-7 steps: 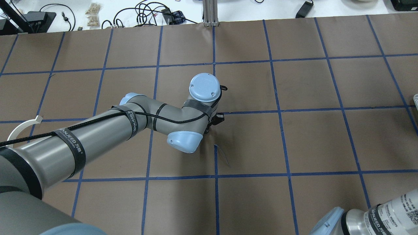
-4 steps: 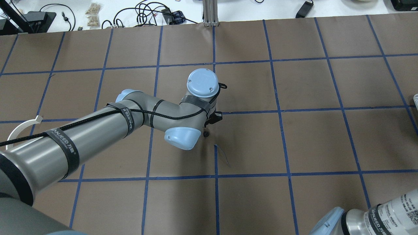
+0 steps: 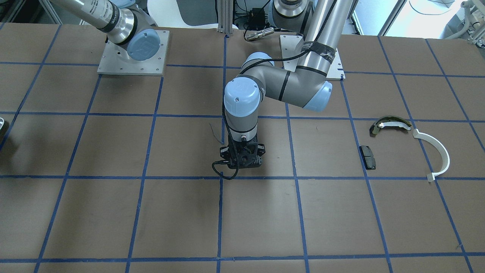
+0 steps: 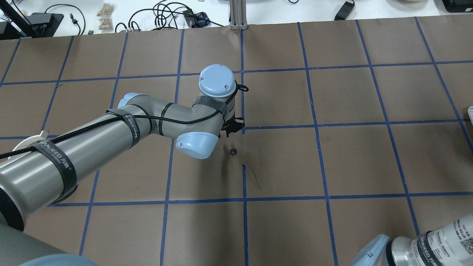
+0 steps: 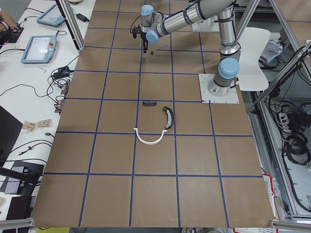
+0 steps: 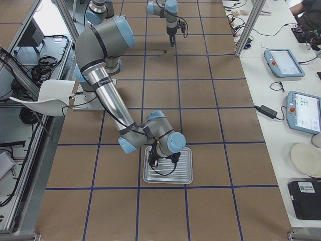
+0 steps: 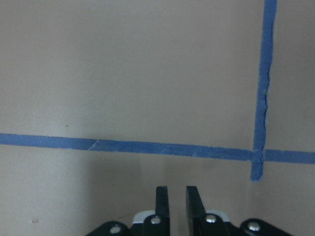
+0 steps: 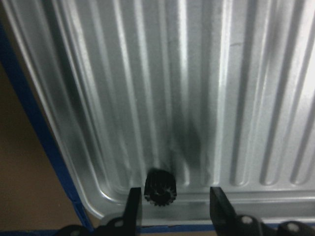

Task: Place bearing gear from tray to pile

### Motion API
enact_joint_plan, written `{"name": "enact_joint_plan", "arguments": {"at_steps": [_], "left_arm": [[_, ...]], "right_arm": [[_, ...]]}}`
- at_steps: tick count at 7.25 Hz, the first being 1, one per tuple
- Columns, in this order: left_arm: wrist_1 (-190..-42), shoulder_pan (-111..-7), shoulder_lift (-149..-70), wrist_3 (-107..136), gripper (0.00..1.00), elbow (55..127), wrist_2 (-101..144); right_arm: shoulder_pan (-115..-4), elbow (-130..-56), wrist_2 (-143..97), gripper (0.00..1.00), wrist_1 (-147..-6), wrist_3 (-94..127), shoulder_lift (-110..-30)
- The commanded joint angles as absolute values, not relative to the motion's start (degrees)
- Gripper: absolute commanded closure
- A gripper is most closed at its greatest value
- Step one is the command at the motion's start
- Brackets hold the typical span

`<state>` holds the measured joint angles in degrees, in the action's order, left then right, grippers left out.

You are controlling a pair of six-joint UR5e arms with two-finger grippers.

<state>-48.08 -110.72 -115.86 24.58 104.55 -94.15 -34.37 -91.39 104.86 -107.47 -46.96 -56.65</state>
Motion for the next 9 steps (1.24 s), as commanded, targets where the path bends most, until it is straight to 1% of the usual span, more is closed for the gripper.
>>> {"name": "enact_joint_plan", "arguments": {"at_steps": [1, 4, 5, 6, 7, 8, 9], "left_arm": [[-48.08, -112.31, -116.63, 27.14, 0.06, 105.12, -92.64], [-48.16, -113.38, -116.54, 27.69, 0.06, 105.91, -92.37], [-48.25, -113.12, -115.24, 27.25, 0.03, 105.30, -92.55], [-50.34, -112.51, -113.57, 26.64, 0.00, 103.38, -92.37], [-57.15, -111.11, -112.34, 25.93, 0.00, 99.44, -92.29], [-64.87, -110.05, -110.93, 25.23, 0.00, 94.53, -91.24], [-72.43, -108.56, -109.53, 22.88, 0.00, 90.31, -91.23]], "right_arm": [[-34.37, -91.41, 104.85, 0.43, -107.40, -47.02, -56.51], [-34.72, -91.41, 104.85, 0.44, -107.49, -46.93, -56.34], [-34.72, -91.41, 104.77, 0.45, -107.49, -46.93, -56.34], [-34.72, -91.41, 104.77, 0.62, -107.23, -46.93, -56.34], [-34.72, -91.41, 104.77, 0.89, -105.83, -46.85, -56.42], [-34.72, -91.41, 104.77, 1.00, -105.39, -46.85, -56.43], [-34.72, -91.32, 104.85, 1.00, -105.38, -46.93, -56.51]]}}
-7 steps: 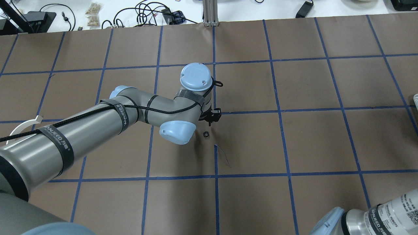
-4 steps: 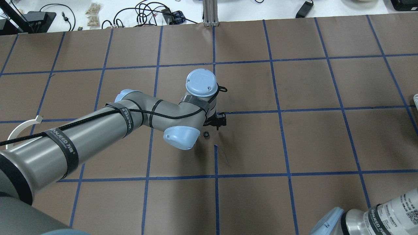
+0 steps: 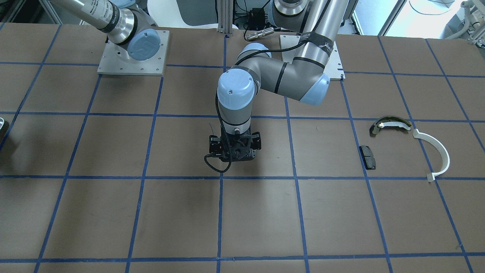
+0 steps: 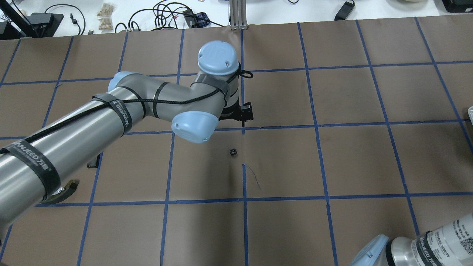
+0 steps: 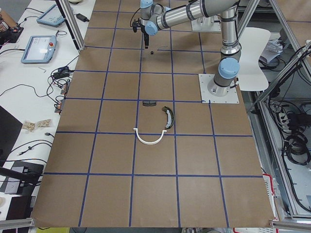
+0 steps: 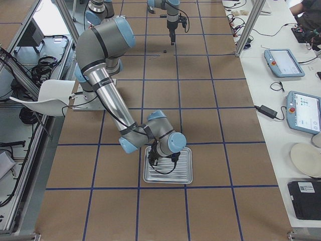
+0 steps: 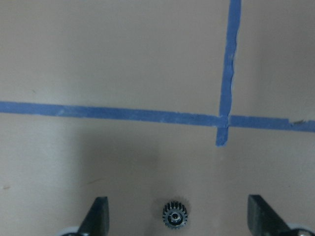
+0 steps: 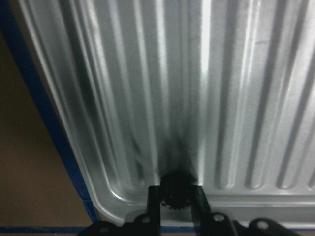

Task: Place bearing gear from tray to pile

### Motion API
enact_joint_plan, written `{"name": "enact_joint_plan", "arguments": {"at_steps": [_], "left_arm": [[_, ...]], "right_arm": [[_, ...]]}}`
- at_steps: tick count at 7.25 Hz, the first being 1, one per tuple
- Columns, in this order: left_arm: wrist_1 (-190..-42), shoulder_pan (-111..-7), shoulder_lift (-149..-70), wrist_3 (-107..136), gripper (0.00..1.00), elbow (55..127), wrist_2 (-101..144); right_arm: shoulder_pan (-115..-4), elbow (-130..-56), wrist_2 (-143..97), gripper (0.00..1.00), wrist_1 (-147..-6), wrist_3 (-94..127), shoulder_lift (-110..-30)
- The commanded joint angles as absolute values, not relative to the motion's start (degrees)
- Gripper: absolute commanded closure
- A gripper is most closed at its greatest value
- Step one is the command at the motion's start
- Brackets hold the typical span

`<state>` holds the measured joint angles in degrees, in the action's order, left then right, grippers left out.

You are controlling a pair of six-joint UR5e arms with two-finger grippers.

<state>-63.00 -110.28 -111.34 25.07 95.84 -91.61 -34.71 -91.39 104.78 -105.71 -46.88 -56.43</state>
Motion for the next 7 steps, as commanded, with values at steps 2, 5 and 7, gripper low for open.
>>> {"name": "enact_joint_plan", "arguments": {"at_steps": [2, 5, 7], "left_arm": [[-79.86, -106.01, -104.71, 20.22, 0.00, 86.50, -91.23], [-83.84, -97.05, -96.97, 8.37, 0.00, 87.09, -91.23], [-87.95, -94.94, -93.71, 5.04, 0.00, 88.15, -91.93]], "right_arm": [[-35.07, -90.36, 106.07, 1.00, -105.55, -47.28, -58.08], [-40.40, -90.35, 105.12, 1.00, -105.56, -47.11, -64.49], [-49.79, -90.61, 103.46, 1.00, -105.21, -39.96, -67.67]]}}
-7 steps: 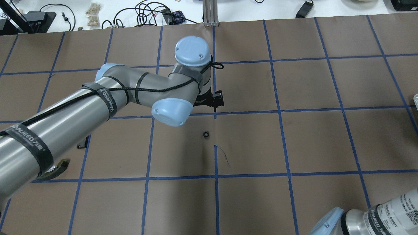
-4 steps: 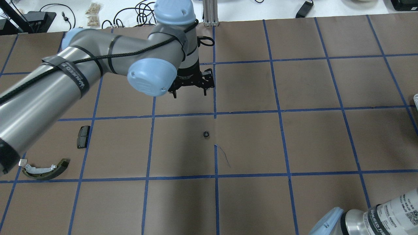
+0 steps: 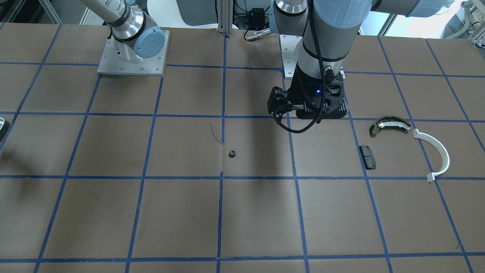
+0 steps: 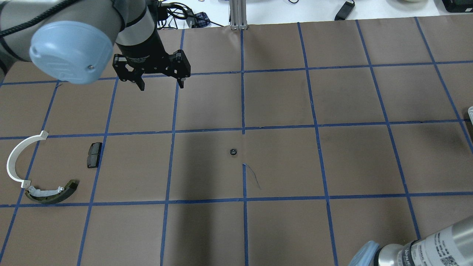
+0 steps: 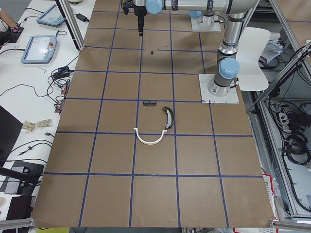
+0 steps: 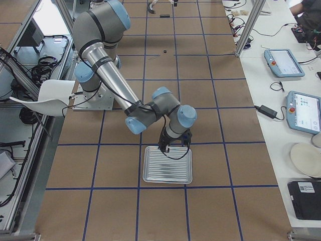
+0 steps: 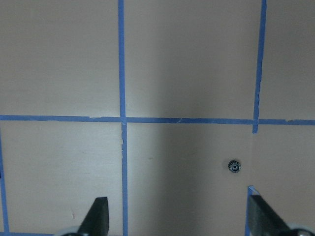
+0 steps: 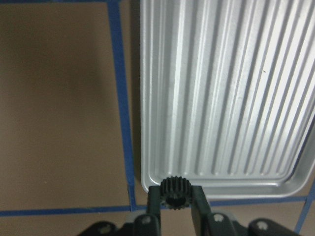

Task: Place bearing gear from tray to pile

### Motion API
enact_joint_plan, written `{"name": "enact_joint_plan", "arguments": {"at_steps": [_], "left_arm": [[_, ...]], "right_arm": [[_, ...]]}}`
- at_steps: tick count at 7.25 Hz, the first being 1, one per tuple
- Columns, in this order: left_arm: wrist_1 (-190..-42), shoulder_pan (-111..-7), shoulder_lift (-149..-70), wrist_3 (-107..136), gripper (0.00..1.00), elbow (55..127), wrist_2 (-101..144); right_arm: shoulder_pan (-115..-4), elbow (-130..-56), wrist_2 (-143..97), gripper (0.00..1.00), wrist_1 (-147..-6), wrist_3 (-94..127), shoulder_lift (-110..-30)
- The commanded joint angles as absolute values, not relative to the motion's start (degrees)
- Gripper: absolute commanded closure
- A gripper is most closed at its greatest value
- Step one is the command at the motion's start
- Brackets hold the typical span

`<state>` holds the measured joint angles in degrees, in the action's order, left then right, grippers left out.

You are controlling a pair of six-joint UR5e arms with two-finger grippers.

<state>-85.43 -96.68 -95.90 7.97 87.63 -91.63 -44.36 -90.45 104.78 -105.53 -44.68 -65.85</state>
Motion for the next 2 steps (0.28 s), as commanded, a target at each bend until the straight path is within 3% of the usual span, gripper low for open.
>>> {"name": "enact_joint_plan", "arguments": {"at_steps": [1, 2], "left_arm": [[-90.15, -93.62, -92.47, 4.49, 0.00, 88.07, -91.85], [-90.26, -93.34, -92.29, 4.48, 0.00, 88.24, -91.85]], "right_arm": [[-53.92, -90.70, 99.36, 1.00, -102.07, -33.64, -67.85], [-58.75, -90.96, 94.18, 1.00, -100.65, -24.44, -68.11]]}}
